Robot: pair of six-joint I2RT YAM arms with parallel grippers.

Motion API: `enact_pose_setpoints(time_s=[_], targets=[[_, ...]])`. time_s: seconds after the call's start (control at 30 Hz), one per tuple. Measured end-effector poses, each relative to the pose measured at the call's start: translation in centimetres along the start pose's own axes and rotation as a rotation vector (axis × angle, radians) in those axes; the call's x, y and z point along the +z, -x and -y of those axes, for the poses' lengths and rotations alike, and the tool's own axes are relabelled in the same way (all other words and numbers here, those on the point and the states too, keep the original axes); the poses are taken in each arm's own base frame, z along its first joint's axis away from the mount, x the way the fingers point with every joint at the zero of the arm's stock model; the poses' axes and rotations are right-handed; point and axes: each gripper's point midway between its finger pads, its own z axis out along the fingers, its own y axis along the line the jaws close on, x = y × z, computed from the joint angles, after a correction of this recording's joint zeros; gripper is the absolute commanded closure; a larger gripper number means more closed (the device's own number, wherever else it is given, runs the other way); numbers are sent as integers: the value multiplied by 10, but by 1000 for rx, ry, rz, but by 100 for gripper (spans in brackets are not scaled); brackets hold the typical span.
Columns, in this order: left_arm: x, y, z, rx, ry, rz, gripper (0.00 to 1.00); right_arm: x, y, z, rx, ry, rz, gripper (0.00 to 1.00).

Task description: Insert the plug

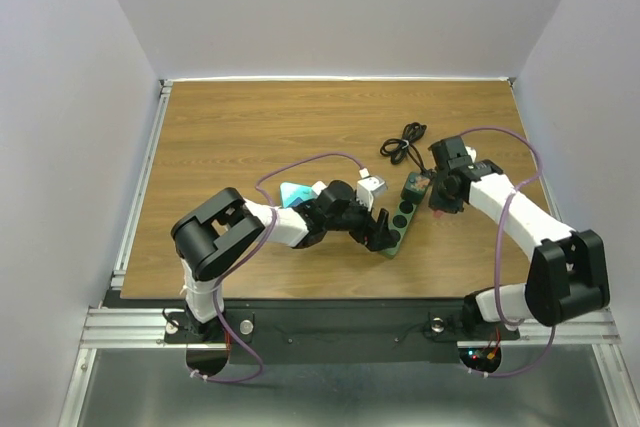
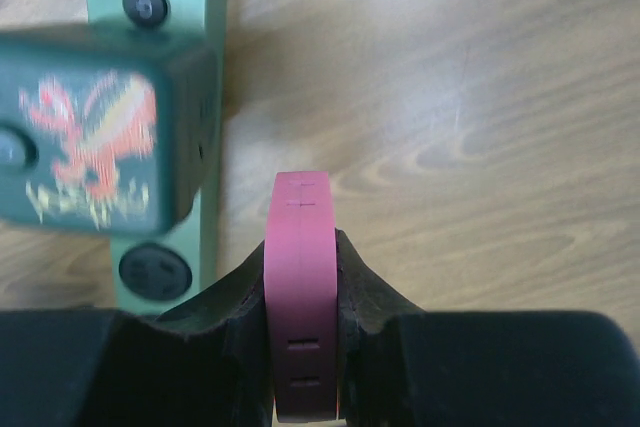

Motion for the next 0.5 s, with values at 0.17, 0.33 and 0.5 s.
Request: enact_pose_setpoints(time_s=[0.17,0.33,0.5], targets=[[3,-9,-3,-14,0,-24,9,16,12,-6,-25,-7,14,100],[6,-11,-1,-43,-5,-27,9,26,36,-26,-42,30,50,100],[20,-6,17,-42,-46,-26,9,31,51,-45,-59,90,56,100]])
